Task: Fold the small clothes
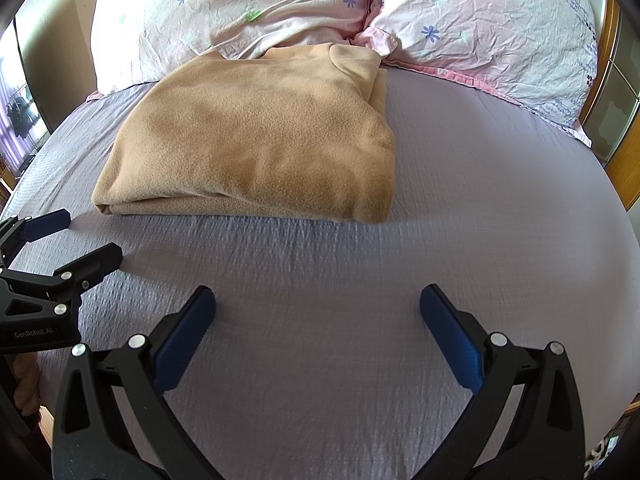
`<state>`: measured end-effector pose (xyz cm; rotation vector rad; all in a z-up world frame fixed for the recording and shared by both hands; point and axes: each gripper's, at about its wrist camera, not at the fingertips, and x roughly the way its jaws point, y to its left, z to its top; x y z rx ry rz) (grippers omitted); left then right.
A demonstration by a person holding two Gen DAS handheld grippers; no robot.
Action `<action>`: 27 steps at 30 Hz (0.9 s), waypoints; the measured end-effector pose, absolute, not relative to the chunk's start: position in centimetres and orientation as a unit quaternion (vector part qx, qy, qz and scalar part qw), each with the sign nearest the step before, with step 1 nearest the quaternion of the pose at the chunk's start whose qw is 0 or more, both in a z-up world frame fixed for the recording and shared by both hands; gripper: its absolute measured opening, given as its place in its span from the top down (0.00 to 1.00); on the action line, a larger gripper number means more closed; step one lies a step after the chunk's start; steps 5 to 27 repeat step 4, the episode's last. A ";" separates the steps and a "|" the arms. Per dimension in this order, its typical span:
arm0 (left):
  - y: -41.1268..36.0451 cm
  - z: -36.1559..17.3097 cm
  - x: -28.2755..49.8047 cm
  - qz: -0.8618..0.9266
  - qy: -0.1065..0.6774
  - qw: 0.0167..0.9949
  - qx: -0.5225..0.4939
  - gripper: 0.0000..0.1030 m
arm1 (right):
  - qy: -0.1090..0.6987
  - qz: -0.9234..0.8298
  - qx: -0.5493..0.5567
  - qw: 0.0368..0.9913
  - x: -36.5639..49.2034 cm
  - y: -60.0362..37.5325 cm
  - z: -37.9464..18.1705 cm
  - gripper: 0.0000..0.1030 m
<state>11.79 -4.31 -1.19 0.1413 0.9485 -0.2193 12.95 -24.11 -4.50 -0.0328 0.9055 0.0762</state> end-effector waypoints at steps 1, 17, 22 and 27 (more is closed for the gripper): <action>-4.3 -1.2 11.8 -0.105 0.455 0.881 0.068 0.01 | 0.437 0.037 -0.016 0.898 13.0 -24.1 -4.5 0.02; -4.3 -1.2 11.8 -0.105 0.455 0.881 0.068 0.01 | 0.437 0.037 -0.016 0.898 13.0 -24.1 -4.5 0.02; -4.3 -1.2 11.8 -0.105 0.455 0.881 0.068 0.01 | 0.437 0.037 -0.016 0.898 13.0 -24.1 -4.5 0.02; -4.3 -1.2 11.8 -0.105 0.455 0.881 0.068 0.01 | 0.437 0.037 -0.016 0.898 13.0 -24.1 -4.5 0.02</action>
